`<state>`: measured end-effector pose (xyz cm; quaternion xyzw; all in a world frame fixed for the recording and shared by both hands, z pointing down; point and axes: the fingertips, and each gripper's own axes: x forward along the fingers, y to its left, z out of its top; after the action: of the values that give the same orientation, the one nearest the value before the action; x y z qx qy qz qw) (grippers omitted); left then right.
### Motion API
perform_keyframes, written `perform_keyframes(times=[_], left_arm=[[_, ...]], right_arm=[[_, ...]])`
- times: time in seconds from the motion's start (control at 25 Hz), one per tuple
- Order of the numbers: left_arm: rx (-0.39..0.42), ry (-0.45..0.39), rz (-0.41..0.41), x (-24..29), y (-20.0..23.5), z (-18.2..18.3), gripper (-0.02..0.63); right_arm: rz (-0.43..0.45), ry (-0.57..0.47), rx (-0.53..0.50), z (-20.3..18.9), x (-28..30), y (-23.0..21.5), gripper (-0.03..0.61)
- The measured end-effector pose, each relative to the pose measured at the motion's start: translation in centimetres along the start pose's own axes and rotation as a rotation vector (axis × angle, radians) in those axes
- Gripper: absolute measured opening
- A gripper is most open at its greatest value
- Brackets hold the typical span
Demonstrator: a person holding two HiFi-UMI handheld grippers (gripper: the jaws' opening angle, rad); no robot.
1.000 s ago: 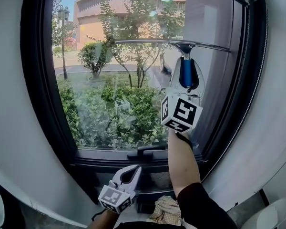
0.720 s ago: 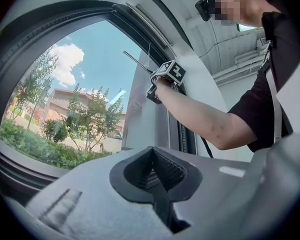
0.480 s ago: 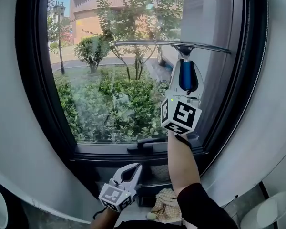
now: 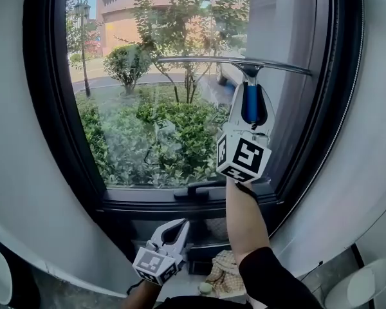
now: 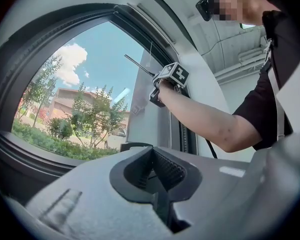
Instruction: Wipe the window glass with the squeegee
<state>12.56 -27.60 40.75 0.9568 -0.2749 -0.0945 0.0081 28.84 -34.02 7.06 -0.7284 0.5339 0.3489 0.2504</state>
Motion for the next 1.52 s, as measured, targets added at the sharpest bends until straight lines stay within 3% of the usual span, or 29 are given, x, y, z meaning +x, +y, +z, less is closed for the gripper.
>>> perform_keyframes(times=[0.92,1.52], left_arm=[[-0.011,-0.001,0.021,0.0,-0.8,0.1,0.000],[-0.016,0.011,0.034,-0.6,0.1,-0.2,0.000]], right_arm=[[0.032,0.071,-0.010,-2.3,-3.2,-0.1,0.129],[0.010,0.081,0.014,-3.4,-4.7,0.1,0.129]])
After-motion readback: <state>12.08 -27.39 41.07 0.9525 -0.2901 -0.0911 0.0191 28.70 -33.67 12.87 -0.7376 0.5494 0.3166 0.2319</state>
